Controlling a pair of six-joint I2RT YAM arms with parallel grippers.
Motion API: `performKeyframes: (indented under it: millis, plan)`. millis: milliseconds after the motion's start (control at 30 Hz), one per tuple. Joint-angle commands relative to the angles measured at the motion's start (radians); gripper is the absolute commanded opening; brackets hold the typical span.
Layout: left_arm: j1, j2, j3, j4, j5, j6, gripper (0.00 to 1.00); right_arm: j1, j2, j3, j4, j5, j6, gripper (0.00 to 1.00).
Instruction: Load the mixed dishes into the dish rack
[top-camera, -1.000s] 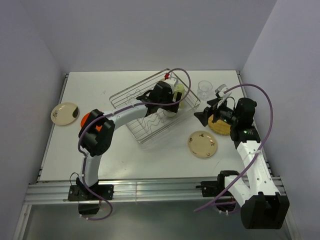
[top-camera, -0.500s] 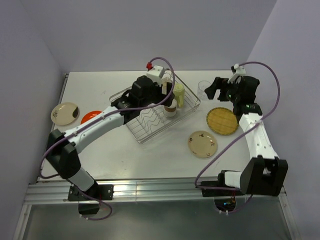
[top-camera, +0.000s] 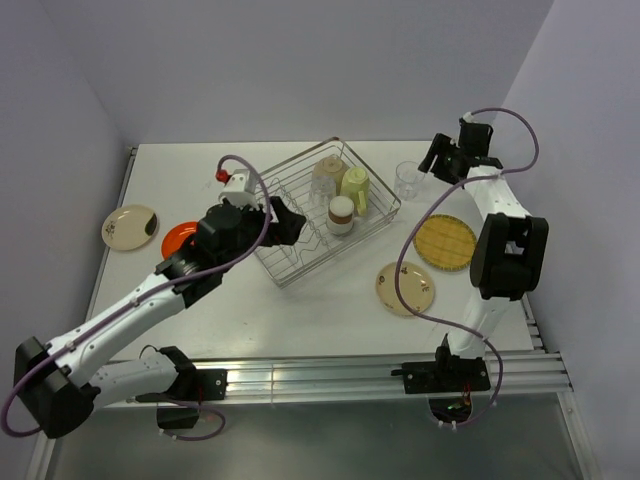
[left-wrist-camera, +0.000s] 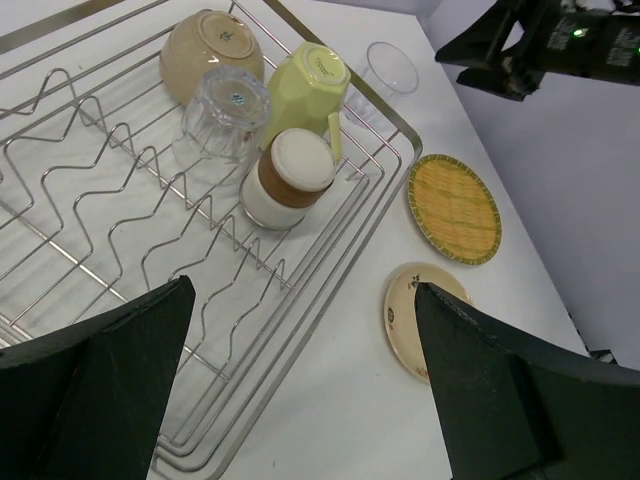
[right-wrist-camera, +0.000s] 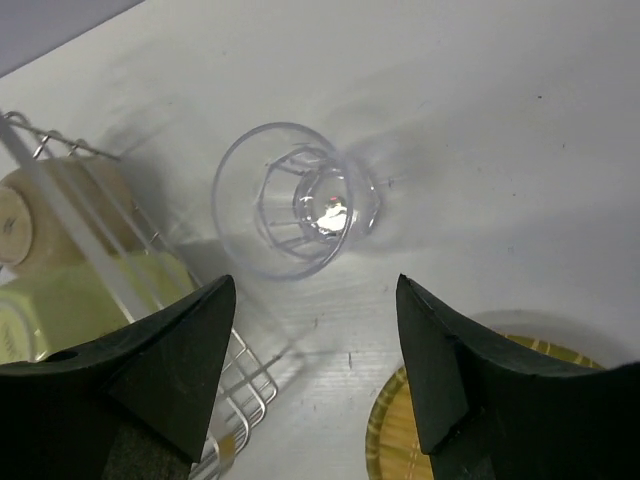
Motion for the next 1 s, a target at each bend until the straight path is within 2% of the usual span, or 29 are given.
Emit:
performKeyframes:
  millis: [0, 133, 300, 400, 800, 967]
  plan:
    - [0.0, -0.105, -0.062, 0.044, -0.042, -0.089, 0.99, 0.001, 0.062, 0.085, -0.035, 0.048, -0.014, 0.69]
    - [0.001, -0.145, -0.087, 0.044, -0.057, -0.105, 0.99, 0.001, 0.161, 0.142, -0.038, 0.019, -0.02, 0.6]
    - [0.001, -0.121, -0.067, 0.023, -0.051, -0.107, 0.99, 0.004, 0.226, 0.186, -0.035, -0.016, 0.014, 0.48]
    - [0.001, -0.098, -0.05, 0.026, -0.039, -0.11, 0.99, 0.006, 0.254, 0.202, -0.027, -0.016, 0.028, 0.47]
    - [0.001, -0.102, -0.065, 0.044, -0.013, -0.127, 0.99, 0.006, 0.26, 0.165, 0.02, -0.012, 0.054, 0.3]
    - [0.001, -0.122, -0.103, 0.153, 0.045, -0.158, 0.99, 0.006, 0.263, 0.146, 0.037, -0.035, 0.066, 0.22]
